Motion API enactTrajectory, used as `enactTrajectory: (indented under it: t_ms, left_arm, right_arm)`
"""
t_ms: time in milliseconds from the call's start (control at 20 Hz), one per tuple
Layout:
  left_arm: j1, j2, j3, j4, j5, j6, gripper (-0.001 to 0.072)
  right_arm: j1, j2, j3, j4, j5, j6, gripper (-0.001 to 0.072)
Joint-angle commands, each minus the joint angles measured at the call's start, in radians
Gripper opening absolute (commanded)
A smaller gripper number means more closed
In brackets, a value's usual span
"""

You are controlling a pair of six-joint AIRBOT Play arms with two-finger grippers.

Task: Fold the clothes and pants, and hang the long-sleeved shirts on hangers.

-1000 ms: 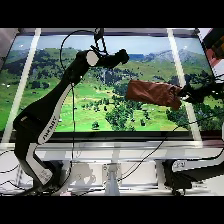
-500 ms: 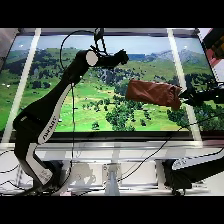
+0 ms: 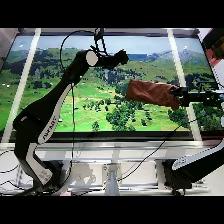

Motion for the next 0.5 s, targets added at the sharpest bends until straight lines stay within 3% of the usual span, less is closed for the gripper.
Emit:
enactTrajectory:
  t_ms: [0, 200, 250, 350, 450]
  left_arm:
    - [0.000, 0.001, 0.000, 0.000, 0.001, 0.001, 0.0579]
    - [0.000, 0.001, 0.000, 0.000, 0.004, 0.037, 0.0579]
    - [0.000, 0.001, 0.000, 0.000, 0.004, 0.037, 0.0579]
    - [0.004, 0.001, 0.000, 0.000, 0.004, 0.037, 0.0579]
    - [0.019, 0.001, 0.000, 0.000, 0.003, 0.037, 0.0579]
  right_arm:
    - [0.073, -0.015, -0.001, 0.007, -0.070, -0.023, 0.0687]
    - [0.213, -0.014, 0.015, 0.027, -0.138, -0.022, 0.0656]
    - [0.245, -0.014, 0.029, 0.019, -0.148, -0.023, 0.0613]
    - [0.298, -0.014, 0.063, 0.003, -0.165, -0.022, 0.0317]
    - [0.334, -0.014, 0.101, 0.000, -0.170, -0.022, 0.0176]
